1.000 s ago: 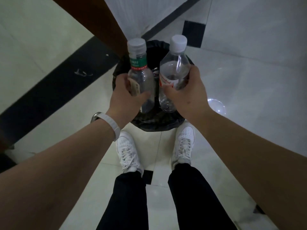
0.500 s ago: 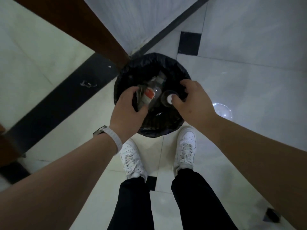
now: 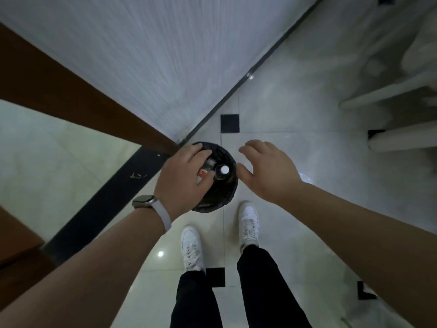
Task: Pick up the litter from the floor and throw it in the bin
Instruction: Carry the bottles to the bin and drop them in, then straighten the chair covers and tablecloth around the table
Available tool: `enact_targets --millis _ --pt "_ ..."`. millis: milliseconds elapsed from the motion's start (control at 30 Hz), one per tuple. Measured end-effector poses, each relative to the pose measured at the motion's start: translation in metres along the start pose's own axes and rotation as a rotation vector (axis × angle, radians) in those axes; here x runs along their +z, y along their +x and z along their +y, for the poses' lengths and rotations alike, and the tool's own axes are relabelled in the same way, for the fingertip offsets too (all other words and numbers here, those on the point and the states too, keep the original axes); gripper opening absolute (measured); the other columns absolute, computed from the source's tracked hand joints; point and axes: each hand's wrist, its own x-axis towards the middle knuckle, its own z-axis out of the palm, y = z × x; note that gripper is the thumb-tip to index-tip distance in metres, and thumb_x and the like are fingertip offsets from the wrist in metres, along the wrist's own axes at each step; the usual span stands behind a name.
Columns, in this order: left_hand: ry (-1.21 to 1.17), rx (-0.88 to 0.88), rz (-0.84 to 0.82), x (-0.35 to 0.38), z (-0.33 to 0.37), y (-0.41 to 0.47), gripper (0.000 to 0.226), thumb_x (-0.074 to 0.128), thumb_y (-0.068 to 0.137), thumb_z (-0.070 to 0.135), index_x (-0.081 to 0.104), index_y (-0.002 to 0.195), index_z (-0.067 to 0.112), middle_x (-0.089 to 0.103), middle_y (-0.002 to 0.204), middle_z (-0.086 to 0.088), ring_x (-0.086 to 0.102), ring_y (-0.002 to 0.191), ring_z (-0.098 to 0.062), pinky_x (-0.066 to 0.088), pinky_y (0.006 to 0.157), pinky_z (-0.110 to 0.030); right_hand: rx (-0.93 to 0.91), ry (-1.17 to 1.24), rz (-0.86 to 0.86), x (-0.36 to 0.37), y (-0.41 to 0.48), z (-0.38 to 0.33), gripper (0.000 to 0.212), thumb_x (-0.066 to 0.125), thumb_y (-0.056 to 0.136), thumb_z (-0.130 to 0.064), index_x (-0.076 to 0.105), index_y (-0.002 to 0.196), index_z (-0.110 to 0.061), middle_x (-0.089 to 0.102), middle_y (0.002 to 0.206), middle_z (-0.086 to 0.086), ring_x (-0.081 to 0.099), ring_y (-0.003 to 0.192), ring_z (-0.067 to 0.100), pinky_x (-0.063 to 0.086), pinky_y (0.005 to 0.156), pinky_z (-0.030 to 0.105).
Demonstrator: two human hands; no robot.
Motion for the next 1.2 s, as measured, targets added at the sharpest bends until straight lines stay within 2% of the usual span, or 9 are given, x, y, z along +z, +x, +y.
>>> enact_targets --millis 200,333,467,633,700,800,933,1033,1200 --pt "0.113 0.104 0.067 -0.087 0.036 -0.031 0.044 0.054 0.095 0.041 0.055 0.134 0.021 0.053 0.140 -0.004 0.047 0.129 -0.024 0.041 0.106 -0.048 -0.005 -0.202 -0.034 -0.090 -0.047 -0.036 0.046 0.050 0.095 -0.044 0.060 0.128 -0.014 0.055 0.138 0.008 0.050 0.126 0.030 0.042 0.099 0.042" --pt "0.102 0.180 0.109 -0.137 0.056 -0.064 0.049 0.048 0.092 0.046 0.058 0.131 0.018 0.055 0.138 -0.005 0.049 0.127 -0.026 0.045 0.102 -0.048 0.031 -0.258 0.016 -0.135 -0.088 -0.075 0.051 0.041 0.092 -0.049 0.066 0.119 -0.013 0.062 0.128 0.010 0.058 0.115 0.033 0.048 0.092 0.043" --pt "0.099 0.267 0.148 -0.185 0.082 -0.091 0.046 0.054 0.093 0.042 0.059 0.132 0.017 0.055 0.138 -0.008 0.050 0.127 -0.028 0.046 0.102 -0.048 0.101 -0.266 0.075 -0.178 -0.133 -0.113 0.058 0.032 0.088 -0.052 0.067 0.114 -0.013 0.065 0.121 0.010 0.061 0.108 0.034 0.049 0.088 0.042" --pt "0.088 0.446 0.176 -0.234 0.116 -0.114 0.053 0.043 0.091 0.047 0.061 0.130 0.016 0.057 0.136 -0.010 0.053 0.125 -0.029 0.046 0.101 -0.047 0.219 -0.305 0.207 -0.227 -0.190 -0.145 0.064 0.022 0.088 -0.058 0.060 0.120 -0.018 0.060 0.123 0.004 0.056 0.112 0.029 0.043 0.090 0.037" --pt "0.098 0.511 0.184 -0.249 0.130 -0.122 0.052 0.043 0.091 0.047 0.061 0.130 0.016 0.058 0.135 -0.009 0.053 0.124 -0.028 0.044 0.101 -0.045 0.268 -0.310 0.243 -0.242 -0.213 -0.157 0.059 0.028 0.093 -0.057 0.057 0.126 -0.019 0.056 0.130 0.003 0.052 0.118 0.027 0.040 0.095 0.037" --pt "0.111 0.602 0.170 -0.263 0.154 -0.135 0.053 0.043 0.091 0.047 0.061 0.129 0.016 0.058 0.135 -0.010 0.054 0.124 -0.029 0.046 0.101 -0.046 0.342 -0.332 0.271 -0.256 -0.252 -0.170 0.050 0.039 0.097 -0.053 0.053 0.134 -0.021 0.051 0.139 0.002 0.047 0.128 0.025 0.037 0.102 0.037" --pt "0.110 0.727 0.171 -0.264 0.189 -0.151 0.050 0.047 0.088 0.046 0.064 0.125 0.016 0.061 0.130 -0.011 0.058 0.118 -0.032 0.050 0.095 -0.050 0.459 -0.347 0.356 -0.265 -0.308 -0.173 0.057 0.030 0.091 -0.057 0.061 0.122 -0.021 0.060 0.128 0.001 0.057 0.116 0.026 0.044 0.094 0.038" --pt "0.134 0.817 0.182 -0.261 0.219 -0.167 0.049 0.048 0.088 0.046 0.064 0.124 0.016 0.062 0.129 -0.010 0.059 0.115 -0.031 0.049 0.092 -0.046 0.549 -0.358 0.345 -0.268 -0.353 -0.172 0.059 0.027 0.090 -0.059 0.058 0.125 -0.024 0.057 0.133 0.000 0.055 0.118 0.024 0.043 0.097 0.039" --pt "0.133 0.953 0.172 -0.244 0.270 -0.204 0.049 0.050 0.086 0.045 0.065 0.121 0.015 0.063 0.126 -0.011 0.062 0.109 -0.033 0.051 0.088 -0.045 0.669 -0.337 0.424 -0.263 -0.431 -0.173 0.056 0.034 0.089 -0.058 0.063 0.121 -0.023 0.061 0.128 0.001 0.058 0.115 0.024 0.045 0.095 0.039"
